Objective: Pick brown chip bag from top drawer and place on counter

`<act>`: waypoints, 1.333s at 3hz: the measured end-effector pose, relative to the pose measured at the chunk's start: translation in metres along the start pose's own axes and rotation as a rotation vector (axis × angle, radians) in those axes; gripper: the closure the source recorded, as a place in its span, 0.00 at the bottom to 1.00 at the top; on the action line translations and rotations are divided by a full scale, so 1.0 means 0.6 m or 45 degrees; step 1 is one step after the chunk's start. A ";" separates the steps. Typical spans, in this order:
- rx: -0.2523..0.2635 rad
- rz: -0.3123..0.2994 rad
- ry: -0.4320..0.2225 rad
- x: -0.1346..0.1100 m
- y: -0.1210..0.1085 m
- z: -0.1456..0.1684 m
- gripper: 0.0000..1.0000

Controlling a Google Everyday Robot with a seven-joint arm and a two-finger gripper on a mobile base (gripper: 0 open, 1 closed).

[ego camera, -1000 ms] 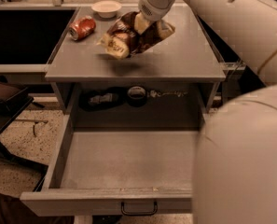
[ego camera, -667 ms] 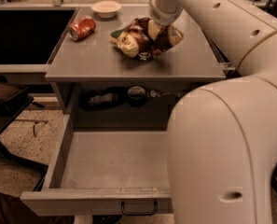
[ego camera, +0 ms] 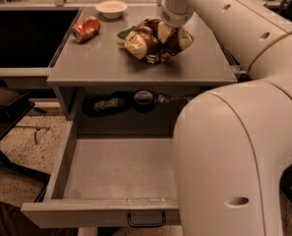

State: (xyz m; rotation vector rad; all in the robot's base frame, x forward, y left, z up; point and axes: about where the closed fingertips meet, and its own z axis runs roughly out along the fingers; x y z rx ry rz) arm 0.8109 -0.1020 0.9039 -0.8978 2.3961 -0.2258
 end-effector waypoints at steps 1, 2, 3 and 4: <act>0.000 0.000 0.000 0.000 0.000 0.000 0.59; 0.000 0.000 0.000 0.000 0.000 0.000 0.35; 0.000 0.000 0.000 0.000 0.000 0.000 0.12; 0.000 0.000 0.000 0.000 0.000 0.000 0.00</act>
Offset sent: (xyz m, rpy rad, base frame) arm 0.0000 0.0000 0.0000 0.0000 0.0000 0.0000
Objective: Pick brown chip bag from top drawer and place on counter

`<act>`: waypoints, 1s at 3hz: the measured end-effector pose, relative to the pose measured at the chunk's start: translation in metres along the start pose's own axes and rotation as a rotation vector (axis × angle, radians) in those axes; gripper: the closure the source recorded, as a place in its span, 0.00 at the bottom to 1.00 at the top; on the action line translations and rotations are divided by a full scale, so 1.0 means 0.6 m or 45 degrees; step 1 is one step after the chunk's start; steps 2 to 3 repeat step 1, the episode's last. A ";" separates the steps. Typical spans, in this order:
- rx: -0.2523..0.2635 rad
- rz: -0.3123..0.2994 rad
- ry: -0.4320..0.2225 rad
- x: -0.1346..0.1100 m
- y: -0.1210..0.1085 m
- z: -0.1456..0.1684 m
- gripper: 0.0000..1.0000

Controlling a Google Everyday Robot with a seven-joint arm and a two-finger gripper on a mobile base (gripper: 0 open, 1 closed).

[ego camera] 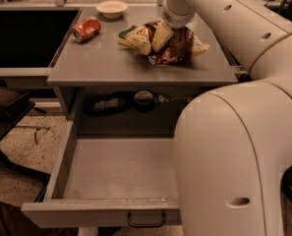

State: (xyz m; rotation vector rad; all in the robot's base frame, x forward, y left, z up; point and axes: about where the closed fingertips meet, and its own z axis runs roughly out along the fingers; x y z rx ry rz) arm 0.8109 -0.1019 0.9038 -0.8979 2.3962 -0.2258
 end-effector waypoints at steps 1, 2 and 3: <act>0.000 0.000 0.000 0.000 0.000 0.000 0.00; 0.000 0.000 0.000 0.000 0.000 0.000 0.00; 0.000 0.000 0.000 0.000 0.000 0.000 0.00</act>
Offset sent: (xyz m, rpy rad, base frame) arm 0.0000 0.0000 0.0000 0.0000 0.0000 0.0000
